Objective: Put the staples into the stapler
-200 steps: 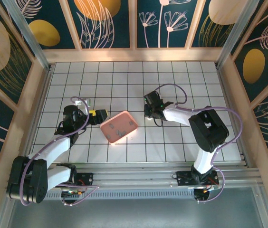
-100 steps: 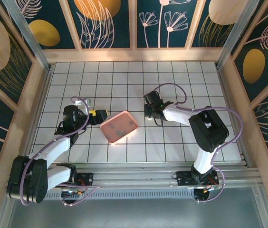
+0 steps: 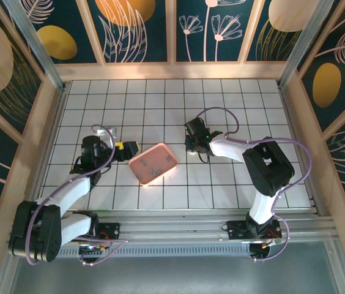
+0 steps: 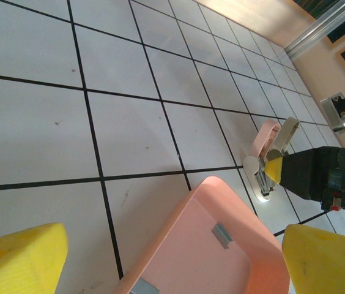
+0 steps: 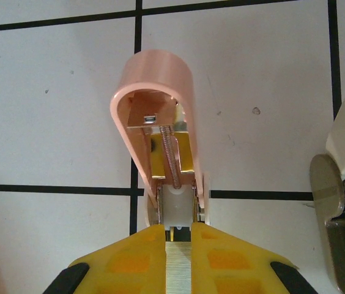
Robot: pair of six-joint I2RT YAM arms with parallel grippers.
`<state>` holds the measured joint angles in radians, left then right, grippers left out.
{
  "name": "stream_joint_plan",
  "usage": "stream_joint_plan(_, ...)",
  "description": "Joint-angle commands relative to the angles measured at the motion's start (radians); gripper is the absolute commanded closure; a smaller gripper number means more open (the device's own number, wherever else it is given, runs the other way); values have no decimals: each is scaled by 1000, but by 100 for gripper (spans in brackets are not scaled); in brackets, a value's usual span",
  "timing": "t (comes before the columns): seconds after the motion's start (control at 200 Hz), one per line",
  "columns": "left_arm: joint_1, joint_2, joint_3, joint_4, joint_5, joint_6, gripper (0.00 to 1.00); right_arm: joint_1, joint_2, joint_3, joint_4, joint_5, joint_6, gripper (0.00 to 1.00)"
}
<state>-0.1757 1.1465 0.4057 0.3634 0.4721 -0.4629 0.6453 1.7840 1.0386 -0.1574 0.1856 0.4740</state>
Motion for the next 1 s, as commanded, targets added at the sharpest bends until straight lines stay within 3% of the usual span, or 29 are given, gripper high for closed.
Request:
stream_joint_plan(0.0,5,3,8,31,23,23,10,11,20,-5,-12,15,-29,86)
stream_joint_plan(0.996,6,1,11,34,28,23,10,34,29,3,-42,63,2,82)
